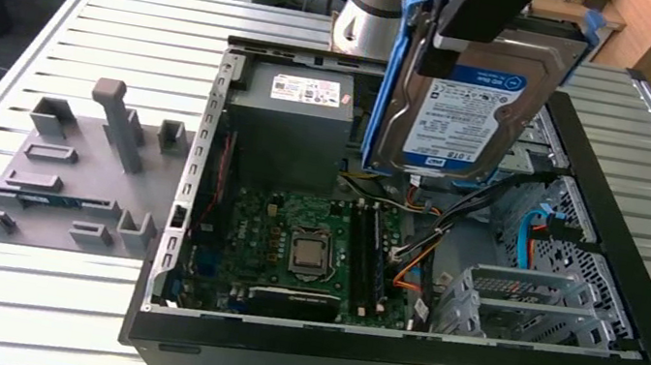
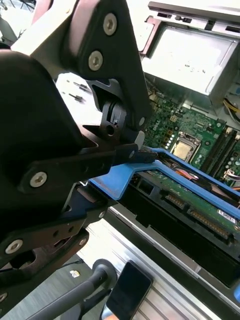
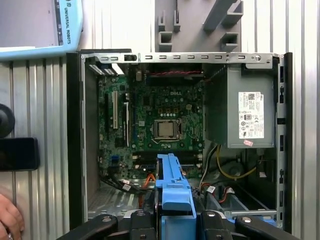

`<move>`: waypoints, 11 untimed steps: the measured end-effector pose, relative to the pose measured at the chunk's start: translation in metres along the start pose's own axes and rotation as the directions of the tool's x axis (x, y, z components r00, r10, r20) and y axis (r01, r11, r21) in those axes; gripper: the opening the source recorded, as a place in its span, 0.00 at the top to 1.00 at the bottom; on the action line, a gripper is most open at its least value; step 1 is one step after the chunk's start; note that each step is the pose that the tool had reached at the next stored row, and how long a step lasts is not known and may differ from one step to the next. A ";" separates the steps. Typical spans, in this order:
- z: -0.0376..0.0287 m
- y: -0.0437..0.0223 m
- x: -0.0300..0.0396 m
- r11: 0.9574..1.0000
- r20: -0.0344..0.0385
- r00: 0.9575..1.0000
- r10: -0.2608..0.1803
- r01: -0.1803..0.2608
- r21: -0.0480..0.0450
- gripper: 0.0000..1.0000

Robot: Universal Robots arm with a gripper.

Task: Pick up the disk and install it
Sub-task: 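Insert the disk into the insertion slot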

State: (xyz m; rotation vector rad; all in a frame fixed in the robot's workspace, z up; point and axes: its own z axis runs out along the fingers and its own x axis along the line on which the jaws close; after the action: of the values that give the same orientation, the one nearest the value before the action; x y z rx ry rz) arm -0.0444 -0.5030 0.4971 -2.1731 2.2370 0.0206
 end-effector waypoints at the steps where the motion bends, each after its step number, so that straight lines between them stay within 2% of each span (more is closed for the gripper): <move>1: 0.0007 -0.0019 0.0002 1.000 0.000 1.000 0.000 0.000 0.000 0.63; 6: 0.0041 -0.0064 0.0021 1.000 0.000 1.000 0.000 0.000 0.000 0.63; 11: 0.0090 -0.0069 0.0165 1.000 0.000 1.000 0.000 0.000 0.000 0.63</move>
State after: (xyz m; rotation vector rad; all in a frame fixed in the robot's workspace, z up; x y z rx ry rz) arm -0.0379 -0.5195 0.4878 -2.1731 2.2369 0.0206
